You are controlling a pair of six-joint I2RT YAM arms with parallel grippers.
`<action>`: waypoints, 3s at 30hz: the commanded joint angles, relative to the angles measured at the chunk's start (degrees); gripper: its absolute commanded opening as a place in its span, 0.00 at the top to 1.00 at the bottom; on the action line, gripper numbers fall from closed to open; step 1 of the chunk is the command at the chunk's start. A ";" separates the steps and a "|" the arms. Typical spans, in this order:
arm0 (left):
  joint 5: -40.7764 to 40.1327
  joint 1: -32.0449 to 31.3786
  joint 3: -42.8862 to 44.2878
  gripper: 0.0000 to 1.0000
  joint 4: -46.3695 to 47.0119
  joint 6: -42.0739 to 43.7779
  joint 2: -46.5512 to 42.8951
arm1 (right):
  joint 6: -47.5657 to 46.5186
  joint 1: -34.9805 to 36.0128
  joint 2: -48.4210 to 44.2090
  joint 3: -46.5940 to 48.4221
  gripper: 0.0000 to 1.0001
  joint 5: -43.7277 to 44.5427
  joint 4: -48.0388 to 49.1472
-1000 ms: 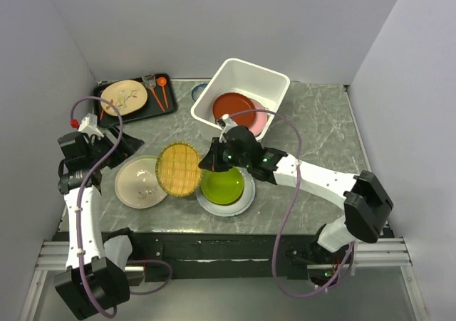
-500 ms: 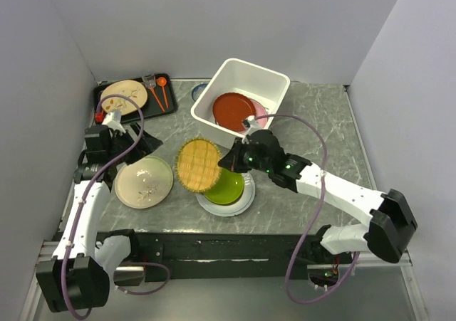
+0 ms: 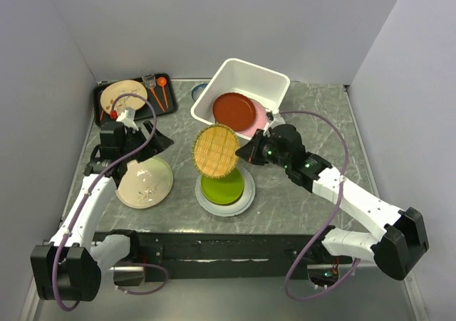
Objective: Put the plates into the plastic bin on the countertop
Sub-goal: Place the plate in the plastic bin.
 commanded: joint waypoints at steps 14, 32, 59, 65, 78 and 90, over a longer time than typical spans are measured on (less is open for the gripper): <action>-3.37 -0.35 0.88 0.14 -1.02 1.05 -2.12 | -0.65 -14.11 8.35 10.11 1.00 -16.42 10.36; -0.56 -1.50 0.00 0.14 0.65 0.70 -0.72 | 6.21 -27.47 27.33 24.44 1.00 -28.46 18.98; -1.26 -3.43 0.36 0.13 0.29 1.40 -1.50 | 2.17 -30.64 37.79 33.58 1.00 -27.67 11.33; -2.06 -3.96 0.09 0.13 -0.32 1.32 -2.12 | 1.99 -30.55 39.99 34.11 1.00 -27.14 11.07; -0.65 -4.40 0.36 0.14 0.73 1.23 -0.71 | -0.03 -29.85 43.16 37.36 1.00 -27.32 6.77; -0.65 -4.49 0.18 0.14 1.35 1.23 -0.36 | -2.05 -29.32 46.41 40.70 0.99 -28.11 2.89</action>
